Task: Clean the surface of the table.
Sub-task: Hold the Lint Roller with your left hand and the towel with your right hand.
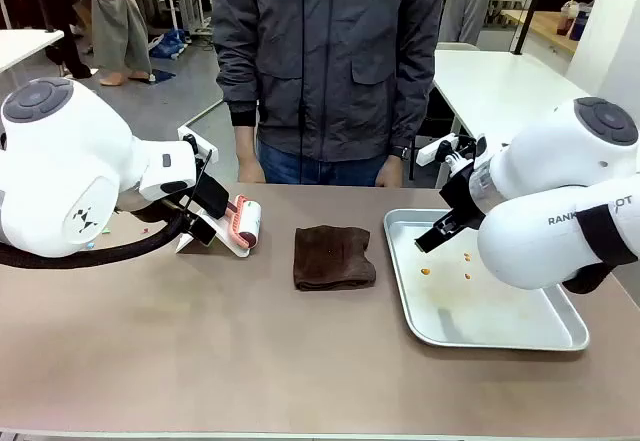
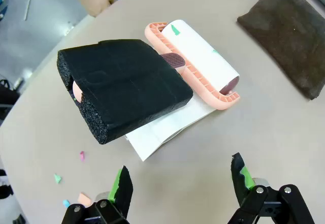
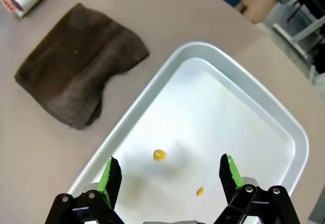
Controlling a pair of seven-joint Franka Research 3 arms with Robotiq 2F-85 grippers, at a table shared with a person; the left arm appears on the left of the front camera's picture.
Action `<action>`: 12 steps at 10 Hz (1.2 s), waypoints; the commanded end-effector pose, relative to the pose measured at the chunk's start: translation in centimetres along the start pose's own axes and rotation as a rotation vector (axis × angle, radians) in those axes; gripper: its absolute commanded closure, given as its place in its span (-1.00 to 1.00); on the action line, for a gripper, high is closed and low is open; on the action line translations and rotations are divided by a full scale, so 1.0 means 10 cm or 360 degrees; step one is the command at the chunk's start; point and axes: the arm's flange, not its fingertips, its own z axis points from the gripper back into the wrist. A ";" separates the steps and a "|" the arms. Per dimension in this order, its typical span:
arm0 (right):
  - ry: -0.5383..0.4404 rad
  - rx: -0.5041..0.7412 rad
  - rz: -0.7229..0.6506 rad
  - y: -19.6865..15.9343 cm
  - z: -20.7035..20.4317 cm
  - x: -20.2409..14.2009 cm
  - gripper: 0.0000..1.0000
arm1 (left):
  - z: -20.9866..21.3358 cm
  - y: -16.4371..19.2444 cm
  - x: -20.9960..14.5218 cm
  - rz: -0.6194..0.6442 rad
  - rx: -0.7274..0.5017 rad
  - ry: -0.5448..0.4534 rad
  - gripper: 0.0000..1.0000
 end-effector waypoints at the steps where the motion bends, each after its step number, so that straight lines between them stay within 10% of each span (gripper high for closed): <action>1: -0.0001 0.0000 0.0000 0.00 0.00 0.00 -1.00 | 0.00 0.00 0.00 0.0000 0.0000 0.0000 -1.00; 12: -0.0001 0.0000 0.0000 0.00 0.00 0.00 -1.00 | 0.00 0.00 0.00 0.0000 0.0000 0.0000 -1.00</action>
